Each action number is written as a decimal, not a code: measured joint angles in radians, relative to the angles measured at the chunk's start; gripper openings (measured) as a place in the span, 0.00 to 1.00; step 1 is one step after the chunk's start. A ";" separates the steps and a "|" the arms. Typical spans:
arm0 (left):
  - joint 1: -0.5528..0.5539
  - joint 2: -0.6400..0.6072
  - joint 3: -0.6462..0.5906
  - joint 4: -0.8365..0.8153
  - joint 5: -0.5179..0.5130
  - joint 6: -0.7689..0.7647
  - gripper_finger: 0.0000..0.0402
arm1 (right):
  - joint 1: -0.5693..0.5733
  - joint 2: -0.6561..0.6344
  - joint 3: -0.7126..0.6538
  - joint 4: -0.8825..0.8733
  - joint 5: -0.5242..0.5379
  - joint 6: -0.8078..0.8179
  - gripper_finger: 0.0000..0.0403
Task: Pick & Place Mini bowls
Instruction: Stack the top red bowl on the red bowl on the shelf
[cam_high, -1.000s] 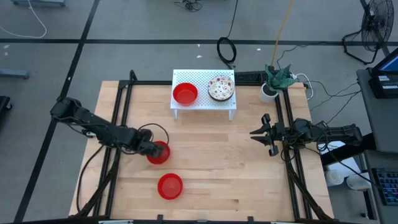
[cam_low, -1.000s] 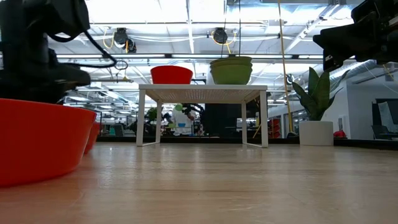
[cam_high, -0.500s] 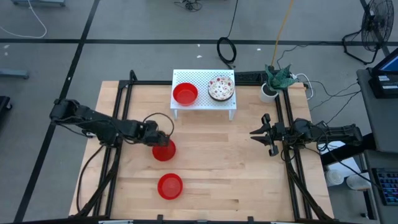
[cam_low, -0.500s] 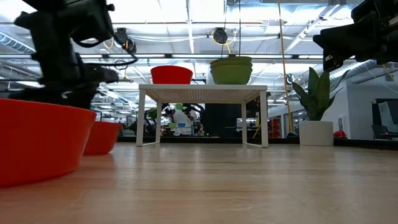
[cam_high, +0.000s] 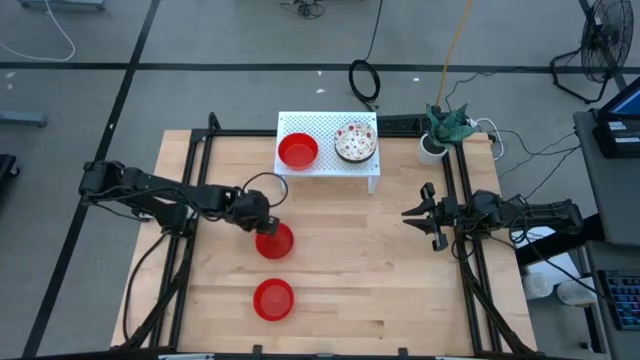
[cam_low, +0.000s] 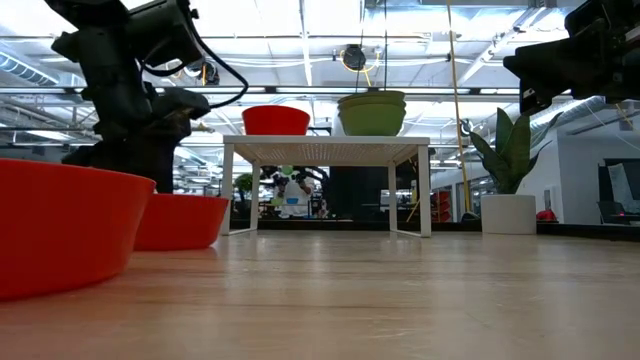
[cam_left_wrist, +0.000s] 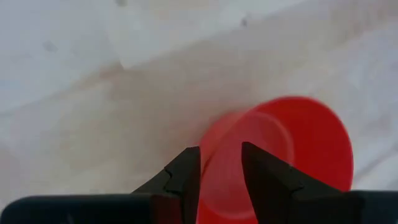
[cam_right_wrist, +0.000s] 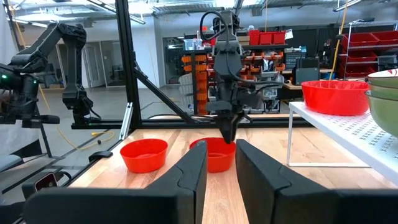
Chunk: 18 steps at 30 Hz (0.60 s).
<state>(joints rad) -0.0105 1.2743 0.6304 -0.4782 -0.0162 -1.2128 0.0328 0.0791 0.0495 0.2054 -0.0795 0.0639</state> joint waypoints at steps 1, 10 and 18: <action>0.000 0.000 0.000 -0.002 0.019 -0.001 0.30 | 0.000 0.000 0.000 0.000 0.000 0.000 0.18; -0.023 0.000 0.000 -0.040 0.109 0.026 0.30 | 0.000 0.000 0.000 0.000 0.000 0.000 0.18; -0.067 0.007 0.000 -0.165 0.124 -0.041 0.30 | 0.000 0.000 0.000 0.000 0.000 0.000 0.18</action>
<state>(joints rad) -0.0770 1.2816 0.6304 -0.6430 0.1080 -1.2541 0.0330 0.0788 0.0497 0.2055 -0.0795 0.0639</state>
